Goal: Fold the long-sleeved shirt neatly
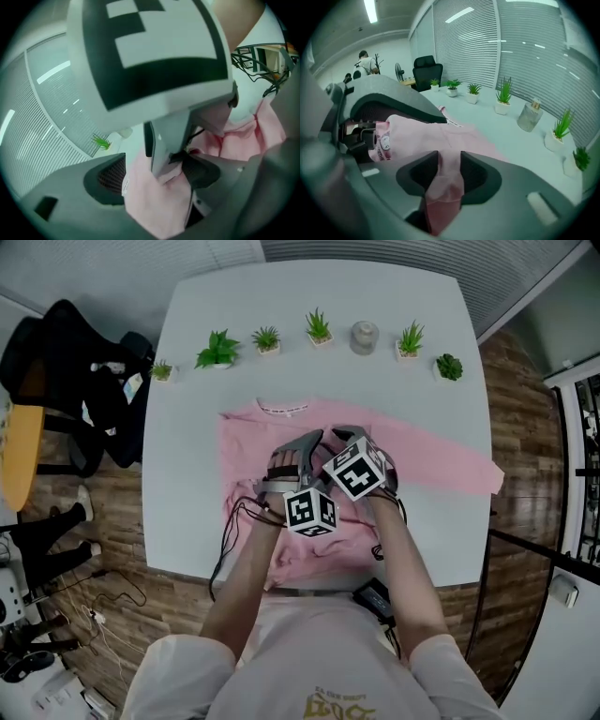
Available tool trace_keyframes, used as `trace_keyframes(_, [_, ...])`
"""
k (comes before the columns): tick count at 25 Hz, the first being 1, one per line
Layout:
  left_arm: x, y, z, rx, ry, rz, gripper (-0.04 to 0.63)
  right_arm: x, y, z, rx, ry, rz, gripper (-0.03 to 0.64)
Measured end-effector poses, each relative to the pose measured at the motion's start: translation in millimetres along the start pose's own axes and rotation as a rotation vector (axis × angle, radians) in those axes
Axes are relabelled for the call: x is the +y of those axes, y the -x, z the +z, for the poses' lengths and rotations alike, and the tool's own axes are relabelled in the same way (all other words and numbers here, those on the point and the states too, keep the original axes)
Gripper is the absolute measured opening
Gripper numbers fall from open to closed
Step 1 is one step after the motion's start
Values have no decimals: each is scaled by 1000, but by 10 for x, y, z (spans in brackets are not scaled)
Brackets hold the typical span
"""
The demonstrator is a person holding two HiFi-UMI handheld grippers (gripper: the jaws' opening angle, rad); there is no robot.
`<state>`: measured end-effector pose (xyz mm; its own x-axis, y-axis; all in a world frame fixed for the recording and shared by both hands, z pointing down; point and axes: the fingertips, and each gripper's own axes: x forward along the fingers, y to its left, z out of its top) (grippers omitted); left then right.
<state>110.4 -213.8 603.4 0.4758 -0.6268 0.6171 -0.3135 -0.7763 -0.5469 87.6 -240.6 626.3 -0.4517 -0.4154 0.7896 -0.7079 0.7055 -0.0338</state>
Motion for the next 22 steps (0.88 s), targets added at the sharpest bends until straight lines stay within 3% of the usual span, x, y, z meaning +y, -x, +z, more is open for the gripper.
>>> trace_keyframes(2, [-5,-12,-16,8,18,-8,380,-20,-23,-17,12,37,-27,85])
trace_keyframes(4, [-3,-18,-31,13,38,-15,379,-38,-10,-21,-2,36,-40,47])
trace_keyframes(10, [13,-3,-73,22,92,-20,376,-101,153,-21,-77,-38,-55,40])
trace_keyframes(17, [64,24,-96,31,151,-13,374,-325,582,-146,-203,-219,-114,40])
trace_keyframes(22, [44,-16,-148,50,214,-37,372,-398,799,-413,-204,-283,-163,40])
